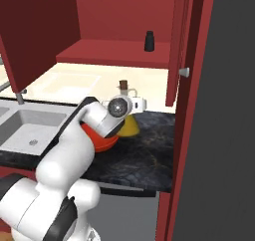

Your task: Retrieve the bottle and the shaker from the cabinet and place them next to the mixing bowl on the counter. Then add garlic from the fridge to the mixing bowl.

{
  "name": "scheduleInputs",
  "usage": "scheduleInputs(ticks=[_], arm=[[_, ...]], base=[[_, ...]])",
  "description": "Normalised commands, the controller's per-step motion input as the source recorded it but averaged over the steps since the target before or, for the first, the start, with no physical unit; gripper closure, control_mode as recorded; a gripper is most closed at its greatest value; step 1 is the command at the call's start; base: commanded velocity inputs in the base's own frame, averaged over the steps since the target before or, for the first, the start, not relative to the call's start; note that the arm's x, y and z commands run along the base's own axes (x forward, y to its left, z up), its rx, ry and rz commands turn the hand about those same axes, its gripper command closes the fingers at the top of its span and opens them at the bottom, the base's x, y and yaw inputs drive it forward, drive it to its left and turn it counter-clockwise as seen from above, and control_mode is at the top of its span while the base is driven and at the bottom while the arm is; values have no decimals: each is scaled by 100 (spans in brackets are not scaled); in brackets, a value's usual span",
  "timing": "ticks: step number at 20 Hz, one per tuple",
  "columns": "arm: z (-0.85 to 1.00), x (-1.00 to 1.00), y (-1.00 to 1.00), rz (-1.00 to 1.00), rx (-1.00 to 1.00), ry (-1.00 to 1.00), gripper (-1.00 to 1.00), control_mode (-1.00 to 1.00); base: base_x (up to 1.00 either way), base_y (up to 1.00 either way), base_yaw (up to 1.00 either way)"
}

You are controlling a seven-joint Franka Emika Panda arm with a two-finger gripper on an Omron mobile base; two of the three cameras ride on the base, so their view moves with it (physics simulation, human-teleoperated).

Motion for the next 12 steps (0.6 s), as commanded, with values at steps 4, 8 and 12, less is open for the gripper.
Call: scheduleInputs(ticks=[4,8,12], arm=[[0,17,-10,22,3,-11,100,-100],[0,8,-10,10,12,-12,100,-100],[-2,8,0,-2,15,-3,100,-100]], base=[[0,0,0],[0,0,0],[0,0,0]])
